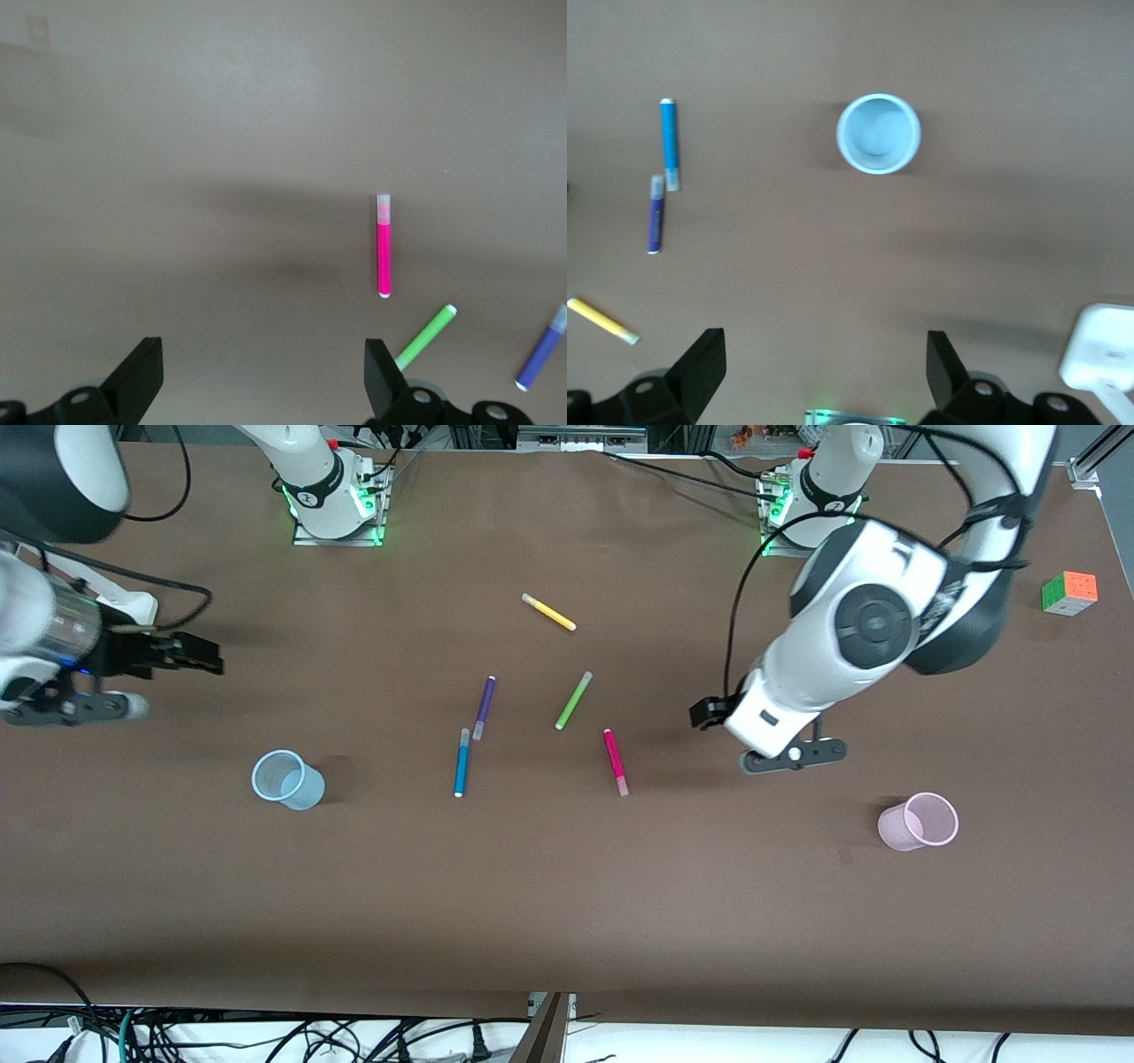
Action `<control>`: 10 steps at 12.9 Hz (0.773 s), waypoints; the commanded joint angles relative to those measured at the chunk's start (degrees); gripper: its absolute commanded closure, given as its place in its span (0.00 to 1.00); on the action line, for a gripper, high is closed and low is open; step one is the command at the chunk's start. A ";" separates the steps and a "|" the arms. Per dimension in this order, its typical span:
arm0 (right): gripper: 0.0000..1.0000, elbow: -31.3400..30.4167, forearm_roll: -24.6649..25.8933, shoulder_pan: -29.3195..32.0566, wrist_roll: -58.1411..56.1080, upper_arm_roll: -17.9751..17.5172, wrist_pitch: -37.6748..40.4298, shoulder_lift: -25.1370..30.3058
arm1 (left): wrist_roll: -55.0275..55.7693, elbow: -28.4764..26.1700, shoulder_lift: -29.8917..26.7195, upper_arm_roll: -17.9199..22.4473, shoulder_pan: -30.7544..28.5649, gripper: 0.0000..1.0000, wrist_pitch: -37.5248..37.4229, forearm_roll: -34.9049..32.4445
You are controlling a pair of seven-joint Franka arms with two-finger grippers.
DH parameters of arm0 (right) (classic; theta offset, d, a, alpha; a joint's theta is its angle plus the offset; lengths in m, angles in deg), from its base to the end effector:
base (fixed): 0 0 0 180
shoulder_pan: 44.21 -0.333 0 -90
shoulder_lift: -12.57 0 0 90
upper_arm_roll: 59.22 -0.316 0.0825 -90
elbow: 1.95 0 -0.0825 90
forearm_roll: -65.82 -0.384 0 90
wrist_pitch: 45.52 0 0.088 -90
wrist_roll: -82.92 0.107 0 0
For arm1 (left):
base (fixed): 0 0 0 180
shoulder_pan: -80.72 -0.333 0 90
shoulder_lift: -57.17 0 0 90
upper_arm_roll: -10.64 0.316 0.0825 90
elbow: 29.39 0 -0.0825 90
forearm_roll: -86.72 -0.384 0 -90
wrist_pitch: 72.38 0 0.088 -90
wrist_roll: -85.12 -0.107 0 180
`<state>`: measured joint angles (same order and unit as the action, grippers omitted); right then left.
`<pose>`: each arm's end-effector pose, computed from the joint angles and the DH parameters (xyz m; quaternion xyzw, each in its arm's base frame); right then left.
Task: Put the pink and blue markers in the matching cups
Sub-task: 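Reach the left gripper to the pink marker while the right gripper reaches the blue marker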
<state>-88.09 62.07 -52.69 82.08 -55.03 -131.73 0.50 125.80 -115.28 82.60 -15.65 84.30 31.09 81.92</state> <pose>0.5998 0.0564 0.5291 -0.9933 -0.0432 0.1049 0.0219 0.6029 -0.2870 0.4267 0.9926 0.0972 -0.0697 0.0196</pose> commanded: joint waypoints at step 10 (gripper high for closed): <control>0.01 1.06 -1.53 -11.28 10.83 0.11 -14.32 -12.17 | 16.63 3.62 19.73 3.69 13.72 0.00 18.42 -10.94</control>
<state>-88.02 61.04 -61.49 88.41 -55.19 -143.62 -9.41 140.95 -114.95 99.28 -14.09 95.05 48.62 73.12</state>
